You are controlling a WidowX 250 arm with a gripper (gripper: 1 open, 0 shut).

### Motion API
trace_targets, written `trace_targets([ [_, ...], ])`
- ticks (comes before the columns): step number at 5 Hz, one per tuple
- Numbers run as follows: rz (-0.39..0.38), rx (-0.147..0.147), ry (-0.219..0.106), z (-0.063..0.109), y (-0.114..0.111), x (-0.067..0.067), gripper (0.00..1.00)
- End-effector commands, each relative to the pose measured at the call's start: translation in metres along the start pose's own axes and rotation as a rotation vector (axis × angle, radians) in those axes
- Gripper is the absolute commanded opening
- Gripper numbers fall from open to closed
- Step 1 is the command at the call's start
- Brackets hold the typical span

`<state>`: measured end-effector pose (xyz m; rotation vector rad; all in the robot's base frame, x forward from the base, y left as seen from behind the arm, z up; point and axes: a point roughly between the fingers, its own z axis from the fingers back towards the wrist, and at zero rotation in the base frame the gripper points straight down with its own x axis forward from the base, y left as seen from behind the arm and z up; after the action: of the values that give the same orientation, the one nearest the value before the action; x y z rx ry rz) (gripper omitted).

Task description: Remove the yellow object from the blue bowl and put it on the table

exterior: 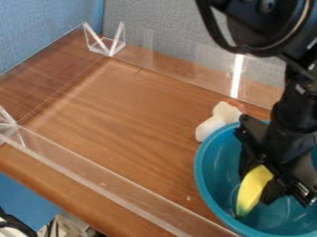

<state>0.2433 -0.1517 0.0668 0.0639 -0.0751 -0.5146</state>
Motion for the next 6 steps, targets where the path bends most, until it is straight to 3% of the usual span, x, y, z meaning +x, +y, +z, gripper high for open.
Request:
trace_targets([
  [1,-0.013,-0.007,-0.084,0.018,-0.005,0.006,0.0],
  [2,0.024,0.03,-0.089,0.04,0.01,0.001,0.0],
  [3,0.1,0.073,-0.094,0.061,0.043,-0.013,0.0],
  [4,0.191,0.098,-0.085,0.069,0.082,-0.032,0.0],
  [6,0.345,0.11,-0.051,0.054,0.165,-0.077,0.0],
])
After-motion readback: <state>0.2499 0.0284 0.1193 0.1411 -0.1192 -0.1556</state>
